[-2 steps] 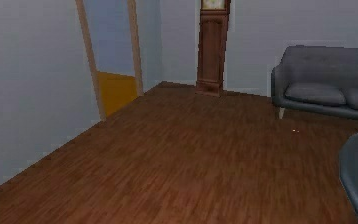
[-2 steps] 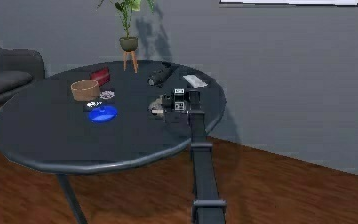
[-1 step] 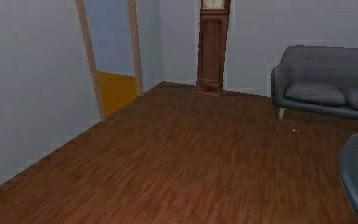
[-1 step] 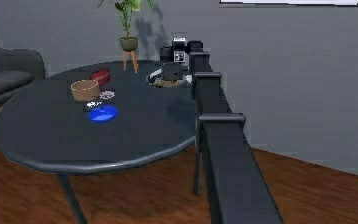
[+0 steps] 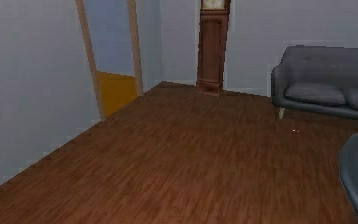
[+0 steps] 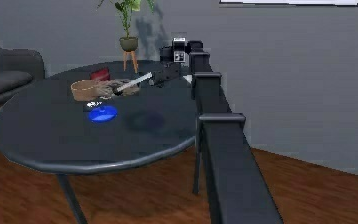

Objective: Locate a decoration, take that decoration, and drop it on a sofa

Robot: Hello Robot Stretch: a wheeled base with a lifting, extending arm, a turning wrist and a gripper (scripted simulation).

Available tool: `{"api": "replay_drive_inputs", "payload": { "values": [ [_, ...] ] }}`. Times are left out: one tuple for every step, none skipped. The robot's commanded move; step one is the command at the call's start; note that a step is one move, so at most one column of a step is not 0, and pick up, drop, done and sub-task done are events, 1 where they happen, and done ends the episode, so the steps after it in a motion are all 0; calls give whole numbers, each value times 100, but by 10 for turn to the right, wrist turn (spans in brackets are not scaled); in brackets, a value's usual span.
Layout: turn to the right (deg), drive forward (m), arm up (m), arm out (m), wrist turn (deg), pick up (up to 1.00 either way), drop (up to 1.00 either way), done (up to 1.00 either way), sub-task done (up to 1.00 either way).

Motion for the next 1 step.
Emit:
{"api": "replay_drive_inputs", "payload": {
  "values": [
    [0,0,0,0,-450,0,0,0,0]
  ]
}}
